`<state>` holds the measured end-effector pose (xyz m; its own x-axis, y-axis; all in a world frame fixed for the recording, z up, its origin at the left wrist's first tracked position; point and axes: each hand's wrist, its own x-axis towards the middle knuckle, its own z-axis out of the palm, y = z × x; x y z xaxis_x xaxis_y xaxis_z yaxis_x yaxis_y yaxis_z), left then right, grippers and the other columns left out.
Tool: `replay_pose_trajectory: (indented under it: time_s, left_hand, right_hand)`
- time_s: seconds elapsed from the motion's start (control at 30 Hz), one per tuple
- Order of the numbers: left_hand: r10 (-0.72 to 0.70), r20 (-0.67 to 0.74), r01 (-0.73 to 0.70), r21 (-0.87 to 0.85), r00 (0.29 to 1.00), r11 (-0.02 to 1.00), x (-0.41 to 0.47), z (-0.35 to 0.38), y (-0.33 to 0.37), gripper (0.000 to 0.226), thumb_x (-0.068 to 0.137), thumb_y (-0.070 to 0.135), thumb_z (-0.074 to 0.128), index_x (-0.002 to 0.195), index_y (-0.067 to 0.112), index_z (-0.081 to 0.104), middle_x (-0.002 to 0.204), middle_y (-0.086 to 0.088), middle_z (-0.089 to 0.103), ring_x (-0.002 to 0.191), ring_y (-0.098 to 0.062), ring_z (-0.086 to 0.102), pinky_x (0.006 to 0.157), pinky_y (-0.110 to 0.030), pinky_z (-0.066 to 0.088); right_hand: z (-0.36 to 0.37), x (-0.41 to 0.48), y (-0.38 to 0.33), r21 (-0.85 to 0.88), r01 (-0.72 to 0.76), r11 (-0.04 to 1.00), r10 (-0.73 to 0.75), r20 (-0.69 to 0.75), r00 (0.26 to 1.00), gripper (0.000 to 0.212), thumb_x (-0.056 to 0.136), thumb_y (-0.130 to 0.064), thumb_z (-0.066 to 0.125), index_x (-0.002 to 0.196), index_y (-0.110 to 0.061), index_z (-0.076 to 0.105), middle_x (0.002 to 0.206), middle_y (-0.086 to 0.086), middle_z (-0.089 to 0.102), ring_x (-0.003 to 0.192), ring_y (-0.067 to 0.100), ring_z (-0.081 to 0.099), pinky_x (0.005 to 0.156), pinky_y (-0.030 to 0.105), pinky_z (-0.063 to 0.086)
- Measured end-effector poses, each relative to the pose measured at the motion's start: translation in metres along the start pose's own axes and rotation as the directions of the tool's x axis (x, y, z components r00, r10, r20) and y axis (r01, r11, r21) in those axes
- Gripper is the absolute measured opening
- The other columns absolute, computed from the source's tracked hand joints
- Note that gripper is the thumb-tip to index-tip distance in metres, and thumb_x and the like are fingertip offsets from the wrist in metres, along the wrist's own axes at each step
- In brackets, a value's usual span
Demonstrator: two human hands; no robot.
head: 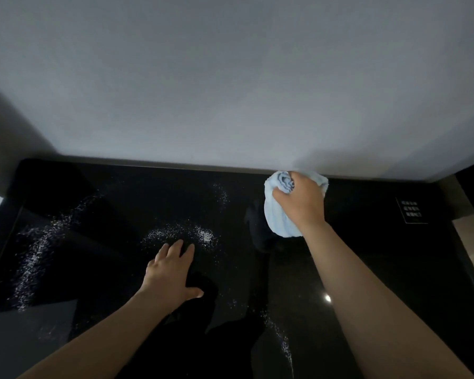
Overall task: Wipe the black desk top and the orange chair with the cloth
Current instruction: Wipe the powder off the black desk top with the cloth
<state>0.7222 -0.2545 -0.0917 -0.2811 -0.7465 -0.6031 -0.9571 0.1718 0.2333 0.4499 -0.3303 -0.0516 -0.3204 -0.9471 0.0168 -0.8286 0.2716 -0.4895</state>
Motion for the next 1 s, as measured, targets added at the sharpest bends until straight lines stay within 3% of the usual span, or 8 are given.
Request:
replay_pose_trajectory:
  time_s: [0.23,0.4,0.57,1.0]
  left_hand:
    - [-0.066,0.019,0.062,0.172,0.998,0.983,0.009,0.014,0.011,0.121,0.07,0.061,0.073,0.153,0.014,-0.001,0.159,-0.006,-0.01,0.148,-0.033,-0.005,0.117,-0.046,0.022]
    - [-0.068,0.041,0.058,0.204,0.997,0.977,0.014,0.016,0.01,0.123,0.069,0.061,0.073,0.153,0.013,-0.002,0.159,-0.008,-0.011,0.148,-0.034,-0.004,0.117,-0.046,0.023]
    - [-0.064,0.072,0.047,0.208,0.995,0.977,0.021,0.022,0.007,0.125,0.068,0.061,0.073,0.153,0.01,-0.004,0.158,-0.01,-0.013,0.147,-0.036,-0.005,0.118,-0.047,0.02]
    - [-0.065,0.058,0.053,0.196,0.996,0.979,0.021,0.024,0.007,0.125,0.068,0.059,0.075,0.153,0.011,-0.004,0.158,-0.009,-0.013,0.148,-0.035,-0.006,0.119,-0.045,0.02]
  right_hand:
    - [0.043,0.043,0.008,-0.01,0.021,1.0,-0.021,0.011,1.0,0.005,0.083,-0.014,0.058,0.081,-0.01,0.059,0.075,-0.001,0.059,0.073,0.015,0.056,0.068,0.025,0.039]
    - [0.072,0.051,0.013,-0.025,-0.025,0.999,0.027,0.055,0.998,0.011,0.084,-0.018,0.057,0.09,-0.011,0.064,0.084,0.001,0.065,0.082,0.017,0.062,0.077,0.032,0.05]
    - [0.082,0.057,0.012,-0.05,-0.055,0.997,0.062,0.142,0.988,0.015,0.087,-0.014,0.051,0.088,-0.011,0.065,0.082,0.001,0.065,0.078,0.017,0.061,0.069,0.029,0.047]
    - [0.085,0.031,0.025,-0.011,0.041,0.999,-0.039,0.144,0.989,0.007,0.087,-0.014,0.056,0.082,-0.019,0.056,0.073,-0.006,0.057,0.072,0.014,0.058,0.057,0.022,0.038]
